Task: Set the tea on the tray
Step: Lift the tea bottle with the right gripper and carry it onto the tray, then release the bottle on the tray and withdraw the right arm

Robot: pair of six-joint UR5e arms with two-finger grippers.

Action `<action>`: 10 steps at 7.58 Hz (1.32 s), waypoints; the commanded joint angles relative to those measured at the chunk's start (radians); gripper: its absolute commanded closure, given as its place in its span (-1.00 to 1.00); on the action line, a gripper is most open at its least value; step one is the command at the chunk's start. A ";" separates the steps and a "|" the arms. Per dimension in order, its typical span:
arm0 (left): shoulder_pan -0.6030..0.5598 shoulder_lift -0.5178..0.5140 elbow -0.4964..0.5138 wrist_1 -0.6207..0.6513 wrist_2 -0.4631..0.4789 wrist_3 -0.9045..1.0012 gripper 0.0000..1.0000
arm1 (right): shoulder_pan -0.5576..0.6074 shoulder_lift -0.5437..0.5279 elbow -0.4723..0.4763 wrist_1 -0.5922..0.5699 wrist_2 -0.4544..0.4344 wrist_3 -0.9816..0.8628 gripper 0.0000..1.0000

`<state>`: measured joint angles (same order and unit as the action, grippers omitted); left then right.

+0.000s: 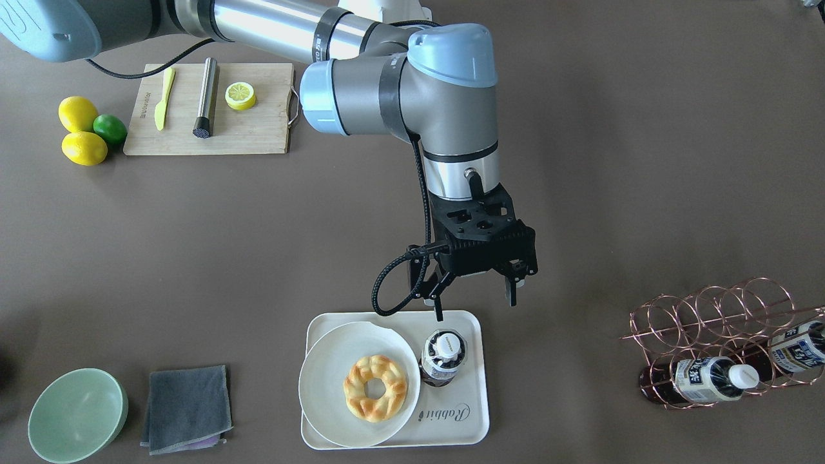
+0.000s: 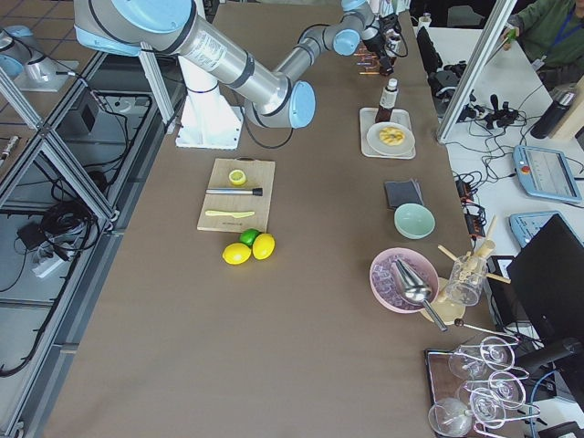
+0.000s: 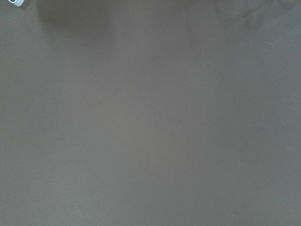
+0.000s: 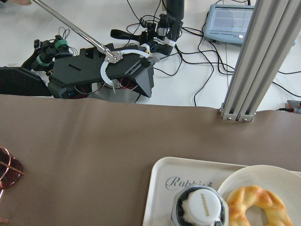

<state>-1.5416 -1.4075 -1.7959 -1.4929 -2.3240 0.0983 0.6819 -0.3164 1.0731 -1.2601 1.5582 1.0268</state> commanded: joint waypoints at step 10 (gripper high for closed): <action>0.000 0.005 0.003 0.000 0.000 0.008 -0.94 | 0.500 -1.075 0.829 -0.671 0.749 -0.677 -1.00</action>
<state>-1.5417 -1.4004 -1.7938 -1.4926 -2.3240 0.1044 1.0807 -1.1886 1.8809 -1.9408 2.1538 0.4413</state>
